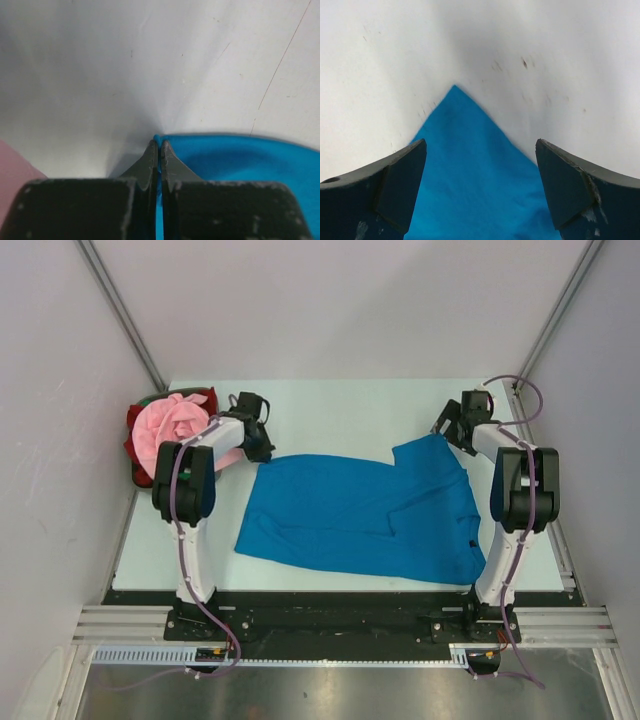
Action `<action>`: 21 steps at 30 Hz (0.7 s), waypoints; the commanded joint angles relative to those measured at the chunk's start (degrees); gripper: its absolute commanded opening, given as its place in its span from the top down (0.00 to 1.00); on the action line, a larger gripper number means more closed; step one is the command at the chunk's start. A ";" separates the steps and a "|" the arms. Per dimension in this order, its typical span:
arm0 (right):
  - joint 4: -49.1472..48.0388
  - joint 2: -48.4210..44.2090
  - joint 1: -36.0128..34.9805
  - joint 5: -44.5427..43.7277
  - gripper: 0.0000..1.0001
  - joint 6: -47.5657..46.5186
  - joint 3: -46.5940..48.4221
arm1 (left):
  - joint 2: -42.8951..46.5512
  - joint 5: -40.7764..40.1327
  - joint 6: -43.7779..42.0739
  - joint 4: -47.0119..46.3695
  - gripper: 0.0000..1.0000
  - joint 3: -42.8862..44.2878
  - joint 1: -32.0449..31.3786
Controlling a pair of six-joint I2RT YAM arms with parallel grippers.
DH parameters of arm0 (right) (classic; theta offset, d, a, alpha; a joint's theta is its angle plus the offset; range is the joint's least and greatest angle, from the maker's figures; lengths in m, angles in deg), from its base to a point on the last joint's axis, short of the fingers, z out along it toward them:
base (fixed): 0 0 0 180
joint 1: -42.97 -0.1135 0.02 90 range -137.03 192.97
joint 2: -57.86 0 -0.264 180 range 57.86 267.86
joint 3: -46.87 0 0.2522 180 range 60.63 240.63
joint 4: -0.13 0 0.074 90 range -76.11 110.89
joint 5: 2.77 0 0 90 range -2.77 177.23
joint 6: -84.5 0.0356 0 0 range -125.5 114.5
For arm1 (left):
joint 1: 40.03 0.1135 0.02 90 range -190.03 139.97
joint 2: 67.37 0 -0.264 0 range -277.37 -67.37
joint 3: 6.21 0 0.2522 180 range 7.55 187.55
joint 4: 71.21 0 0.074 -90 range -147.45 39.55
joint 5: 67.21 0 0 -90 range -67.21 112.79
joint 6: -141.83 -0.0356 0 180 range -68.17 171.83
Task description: Fold and stack the t-shirts
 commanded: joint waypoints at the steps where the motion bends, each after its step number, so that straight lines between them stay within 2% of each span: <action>1: -2.55 3.66 0.02 0.47 0.07 -2.29 6.95 | 2.24 1.61 2.07 1.32 1.00 -2.72 0.46; 5: 1.67 9.19 -0.77 1.26 0.16 -2.38 12.33 | 3.82 2.93 3.21 -0.34 1.00 -4.47 1.16; 12: 4.39 13.59 -2.62 -0.15 0.26 -2.99 17.16 | 3.91 3.46 3.65 -0.70 0.99 -4.83 2.31; 16: 7.55 15.18 -2.79 -0.41 0.30 -3.52 20.06 | 3.92 3.90 3.65 -0.70 0.99 -4.83 2.92; 21: 11.32 15.97 -3.85 -2.25 0.40 -4.31 21.38 | 3.91 4.68 3.91 -1.05 0.98 -5.18 3.53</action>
